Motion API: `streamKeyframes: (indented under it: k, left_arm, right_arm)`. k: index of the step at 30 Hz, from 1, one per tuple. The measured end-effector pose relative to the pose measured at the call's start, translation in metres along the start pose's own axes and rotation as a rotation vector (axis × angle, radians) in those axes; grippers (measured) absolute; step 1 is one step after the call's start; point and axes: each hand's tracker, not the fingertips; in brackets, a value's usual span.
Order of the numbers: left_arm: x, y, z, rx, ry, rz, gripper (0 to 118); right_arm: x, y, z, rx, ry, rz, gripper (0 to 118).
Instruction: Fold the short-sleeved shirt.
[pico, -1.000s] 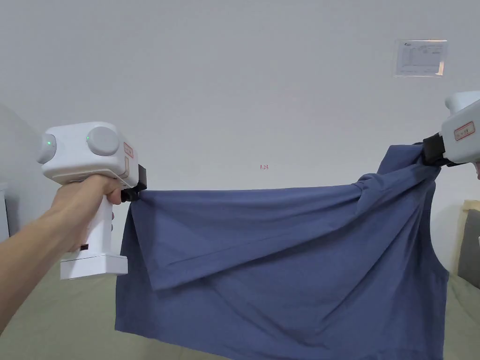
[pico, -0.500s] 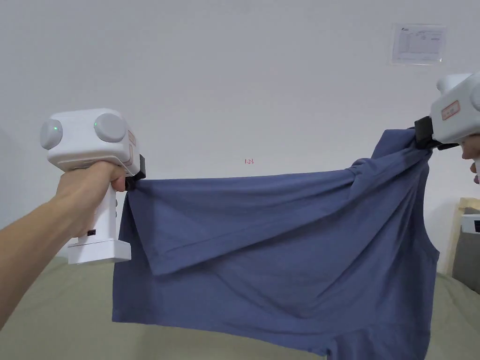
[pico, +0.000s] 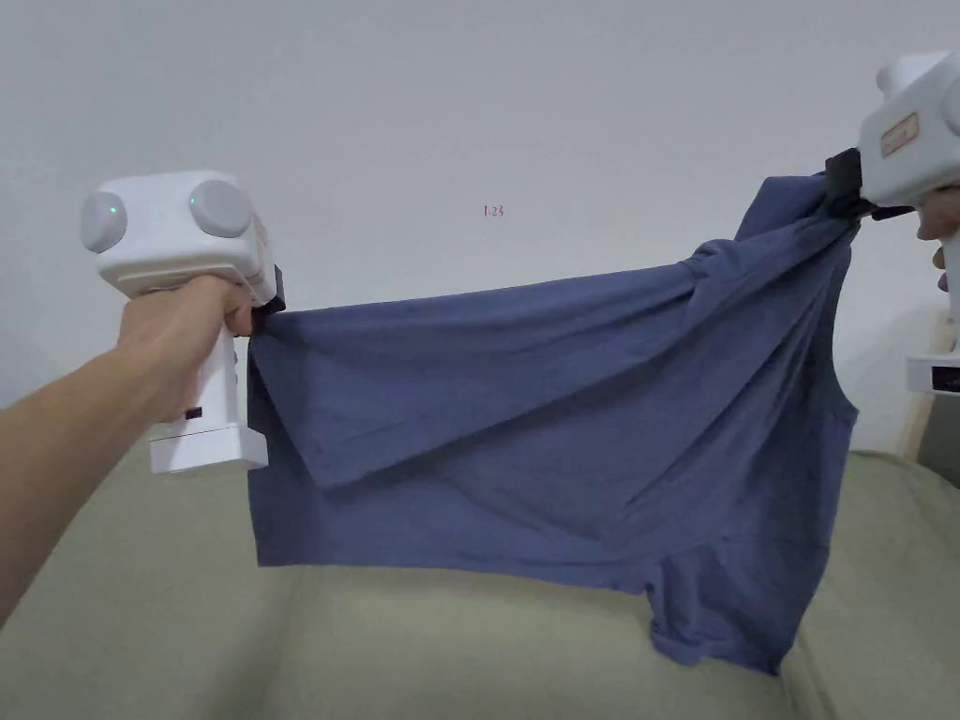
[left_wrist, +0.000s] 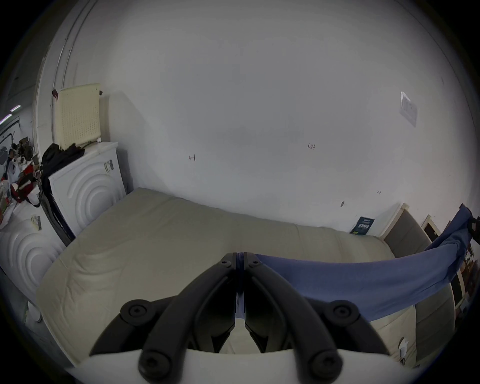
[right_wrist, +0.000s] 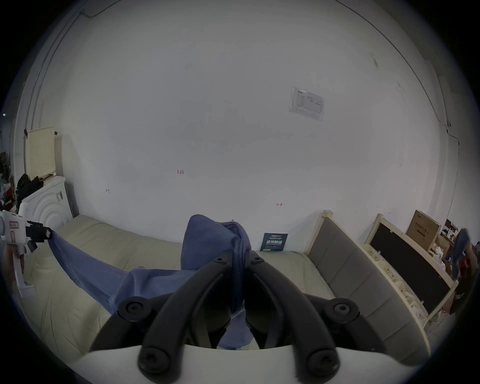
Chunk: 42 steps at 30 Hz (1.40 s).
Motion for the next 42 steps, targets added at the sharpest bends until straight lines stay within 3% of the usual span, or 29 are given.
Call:
streamKeyframes:
  k: [7, 17, 28, 31, 42]
  left_arm:
    - [-0.013, -0.075, -0.046, -0.159, 0.006, -0.04, 3]
    - [-0.053, -0.193, -0.043, -0.311, -0.003, -0.093, 3]
    - [-0.112, -0.293, 0.03, -0.448, -0.006, -0.078, 3]
    - [-0.13, -0.314, 0.047, -0.462, -0.004, -0.064, 3]
    - [-0.177, -0.385, 0.132, -0.51, -0.013, -0.101, 3]
  right_arm:
    - [-0.003, -0.094, -0.017, -0.139, 0.041, -0.007, 10]
    - [-0.024, -0.248, 0.046, -0.281, 0.113, -0.01, 10]
    - [-0.034, -0.384, 0.183, -0.386, 0.191, -0.15, 10]
    - [-0.033, -0.417, 0.219, -0.419, 0.198, -0.241, 10]
    - [-0.027, -0.492, 0.301, -0.517, 0.202, -0.337, 10]
